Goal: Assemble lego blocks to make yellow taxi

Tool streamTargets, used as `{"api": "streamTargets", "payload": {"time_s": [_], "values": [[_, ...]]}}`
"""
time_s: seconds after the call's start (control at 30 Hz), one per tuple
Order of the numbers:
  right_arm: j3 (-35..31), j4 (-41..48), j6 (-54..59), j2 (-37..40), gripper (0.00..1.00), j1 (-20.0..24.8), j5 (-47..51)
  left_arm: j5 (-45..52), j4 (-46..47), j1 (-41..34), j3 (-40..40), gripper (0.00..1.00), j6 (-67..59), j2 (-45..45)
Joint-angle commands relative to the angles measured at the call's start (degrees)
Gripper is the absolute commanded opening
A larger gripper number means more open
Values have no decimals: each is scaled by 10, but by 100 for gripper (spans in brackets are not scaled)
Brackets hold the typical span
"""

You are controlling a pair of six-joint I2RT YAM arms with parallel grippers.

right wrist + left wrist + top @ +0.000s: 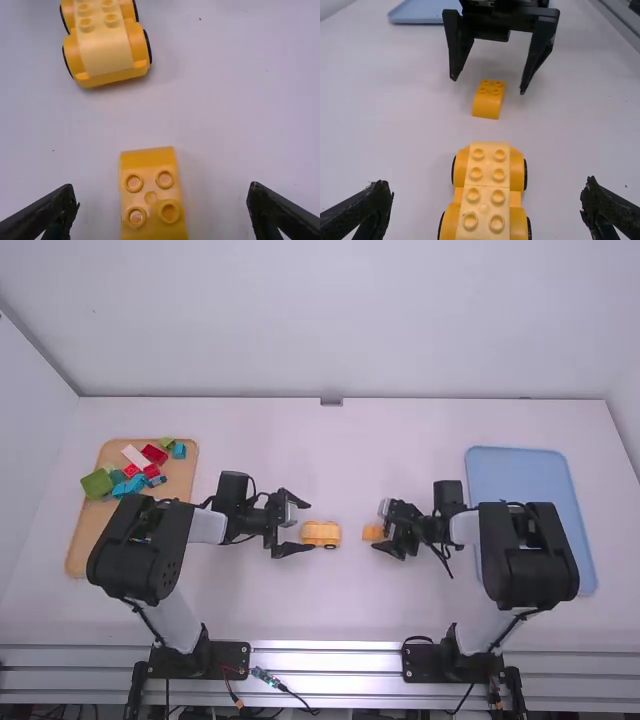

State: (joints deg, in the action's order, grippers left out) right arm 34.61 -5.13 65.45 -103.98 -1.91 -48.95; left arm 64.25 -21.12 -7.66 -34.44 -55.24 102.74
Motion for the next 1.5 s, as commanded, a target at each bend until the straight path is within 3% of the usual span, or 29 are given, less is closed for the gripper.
{"api": "streamTargets", "payload": {"time_s": [0.0,0.33,0.47,0.93,1.03,1.33,1.47], "values": [[20,11,6,-14,68,-4,-9,9,0,-1,4,99,4,6],[25,14,-11,-33,59,-31,41,9,5,-3,3,99,4,6],[26,21,-9,-40,50,-25,38,9,9,-4,3,99,4,6],[30,27,-9,-40,36,-28,36,9,9,-5,3,99,4,6],[30,26,-9,-40,28,-30,35,8,11,-5,3,99,4,6],[30,26,-9,-36,21,-29,-1,-20,9,-9,10,99,-21,32],[30,31,-10,-19,20,-40,-24,-18,-35,-10,10,99,-20,69]]}}
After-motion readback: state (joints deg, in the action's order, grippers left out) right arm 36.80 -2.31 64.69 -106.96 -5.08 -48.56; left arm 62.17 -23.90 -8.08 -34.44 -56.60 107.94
